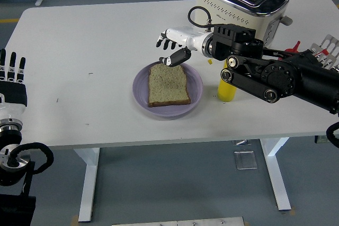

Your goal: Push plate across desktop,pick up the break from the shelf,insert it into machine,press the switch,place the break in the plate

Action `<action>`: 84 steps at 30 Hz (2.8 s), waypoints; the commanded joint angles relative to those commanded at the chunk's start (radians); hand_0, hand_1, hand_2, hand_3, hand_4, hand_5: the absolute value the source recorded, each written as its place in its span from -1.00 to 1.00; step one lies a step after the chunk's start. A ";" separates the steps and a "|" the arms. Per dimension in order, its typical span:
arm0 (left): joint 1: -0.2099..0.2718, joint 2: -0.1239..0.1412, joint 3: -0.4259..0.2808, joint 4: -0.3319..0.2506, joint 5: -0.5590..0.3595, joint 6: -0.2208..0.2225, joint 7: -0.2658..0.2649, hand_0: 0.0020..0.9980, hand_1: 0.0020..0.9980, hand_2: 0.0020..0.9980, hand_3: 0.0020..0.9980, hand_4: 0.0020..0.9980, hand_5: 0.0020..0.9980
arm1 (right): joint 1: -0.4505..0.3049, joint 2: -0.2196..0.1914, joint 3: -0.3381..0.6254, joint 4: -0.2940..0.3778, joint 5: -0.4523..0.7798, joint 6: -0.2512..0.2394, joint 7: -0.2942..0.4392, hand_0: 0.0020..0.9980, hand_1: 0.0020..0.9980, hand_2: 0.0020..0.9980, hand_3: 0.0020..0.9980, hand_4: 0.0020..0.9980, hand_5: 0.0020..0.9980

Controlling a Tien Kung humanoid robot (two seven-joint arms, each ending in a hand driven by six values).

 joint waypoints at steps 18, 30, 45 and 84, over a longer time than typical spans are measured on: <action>0.005 0.002 -0.011 -0.013 0.001 0.001 -0.004 0.68 0.71 0.72 0.59 0.14 1.00 | -0.035 -0.108 0.327 0.228 0.082 -0.172 0.090 0.57 0.55 0.56 0.62 0.06 -0.17; 0.007 0.007 -0.017 -0.028 0.005 0.003 -0.003 0.68 0.71 0.72 0.59 0.14 1.00 | -0.190 -0.273 0.683 0.372 0.481 -0.200 0.137 0.62 0.59 0.62 0.66 -0.07 0.01; 0.010 0.002 -0.018 -0.052 0.013 0.007 -0.008 0.69 0.71 0.72 0.59 0.14 1.00 | -0.498 -0.412 1.059 0.447 0.967 -0.211 0.130 0.65 0.59 0.62 0.66 -0.08 0.02; 0.033 -0.002 -0.004 -0.064 0.015 0.004 -0.005 0.69 0.71 0.72 0.58 0.14 1.00 | -1.100 -0.253 1.387 0.542 1.120 -0.100 0.234 0.68 0.61 0.63 0.63 -0.17 0.19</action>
